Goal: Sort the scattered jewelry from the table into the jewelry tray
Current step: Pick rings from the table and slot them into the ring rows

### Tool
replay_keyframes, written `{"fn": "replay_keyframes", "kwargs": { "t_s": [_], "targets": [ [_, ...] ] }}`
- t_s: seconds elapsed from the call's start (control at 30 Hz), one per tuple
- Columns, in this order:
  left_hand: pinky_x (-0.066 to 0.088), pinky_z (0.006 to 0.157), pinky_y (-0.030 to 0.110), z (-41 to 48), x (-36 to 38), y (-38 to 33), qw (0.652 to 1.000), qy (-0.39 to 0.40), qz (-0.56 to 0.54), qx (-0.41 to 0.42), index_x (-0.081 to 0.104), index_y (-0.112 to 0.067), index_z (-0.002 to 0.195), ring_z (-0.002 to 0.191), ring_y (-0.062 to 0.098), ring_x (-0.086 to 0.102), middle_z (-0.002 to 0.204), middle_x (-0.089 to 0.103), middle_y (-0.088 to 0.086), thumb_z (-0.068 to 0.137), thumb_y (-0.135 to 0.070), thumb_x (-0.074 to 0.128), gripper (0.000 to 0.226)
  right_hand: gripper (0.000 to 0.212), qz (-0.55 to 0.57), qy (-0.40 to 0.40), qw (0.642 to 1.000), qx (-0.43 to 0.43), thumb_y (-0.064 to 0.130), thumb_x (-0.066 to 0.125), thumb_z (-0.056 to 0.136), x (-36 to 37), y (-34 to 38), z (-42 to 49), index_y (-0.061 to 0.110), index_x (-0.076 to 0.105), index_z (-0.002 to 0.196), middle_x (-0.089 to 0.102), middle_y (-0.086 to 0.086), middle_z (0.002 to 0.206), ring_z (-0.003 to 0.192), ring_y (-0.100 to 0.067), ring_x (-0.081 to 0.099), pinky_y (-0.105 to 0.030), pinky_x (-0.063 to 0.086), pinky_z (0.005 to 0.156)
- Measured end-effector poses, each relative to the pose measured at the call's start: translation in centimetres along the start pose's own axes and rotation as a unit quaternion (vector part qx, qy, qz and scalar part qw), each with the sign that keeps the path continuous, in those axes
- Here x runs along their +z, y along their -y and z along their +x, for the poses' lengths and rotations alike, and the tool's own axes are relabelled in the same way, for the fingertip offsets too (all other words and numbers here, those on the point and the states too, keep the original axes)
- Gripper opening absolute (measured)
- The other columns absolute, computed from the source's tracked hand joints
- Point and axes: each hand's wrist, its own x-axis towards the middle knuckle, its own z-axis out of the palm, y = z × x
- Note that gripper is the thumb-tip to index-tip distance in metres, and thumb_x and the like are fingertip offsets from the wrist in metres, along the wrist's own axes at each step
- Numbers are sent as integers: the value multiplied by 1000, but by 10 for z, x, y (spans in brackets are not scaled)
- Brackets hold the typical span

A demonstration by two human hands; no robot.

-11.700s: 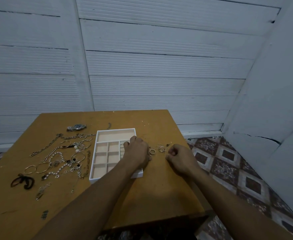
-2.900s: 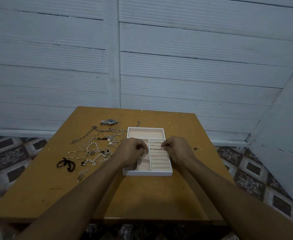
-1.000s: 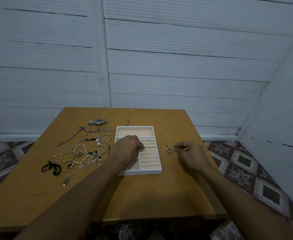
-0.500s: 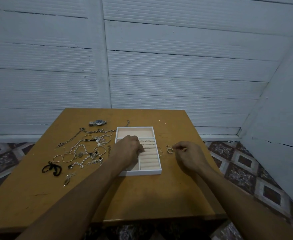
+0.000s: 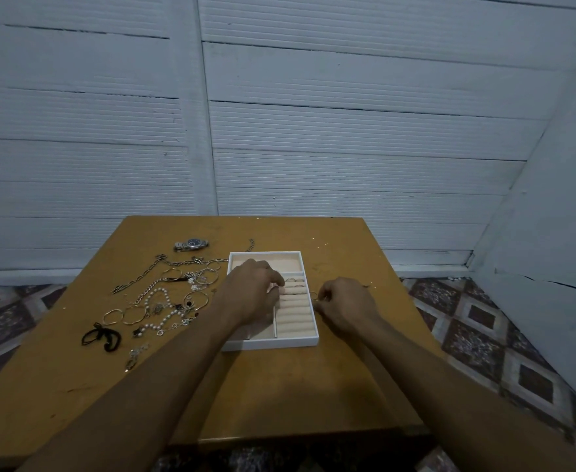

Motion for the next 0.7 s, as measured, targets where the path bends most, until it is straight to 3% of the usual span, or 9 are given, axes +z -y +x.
{"fn": "replay_keyframes", "kwargs": {
  "t_s": [0.2,0.4,0.5,0.7],
  "targets": [
    [42,91,32,19,-22,13,998,-50,-7,-34,69,-23,113,111,19,53,116,65,0,91,-25,56,26,15,2,18,1000,18,34,66,87,0,3,4,22,73,94,70,4,93,87,-15,62,-34,55,80],
    [41,89,32,27,-24,2,999,-27,29,-2,68,-25,115,112,19,50,115,64,-1,92,-34,56,27,4,13,17,999,30,22,66,85,-3,7,5,19,66,83,67,2,87,83,-16,60,-35,54,78],
    [40,87,31,35,-19,-8,999,-5,45,14,68,-25,115,108,19,49,109,64,-2,91,-41,58,30,8,37,23,999,24,21,67,85,-6,4,-1,21,63,78,66,3,84,81,-15,60,-33,53,75],
    [42,88,34,60,7,-43,992,49,104,47,66,-27,117,111,21,51,116,65,1,88,-46,61,34,18,142,14,989,29,15,72,81,-21,-26,-20,21,62,68,63,9,71,69,-3,57,-24,44,61]
  ]
}}
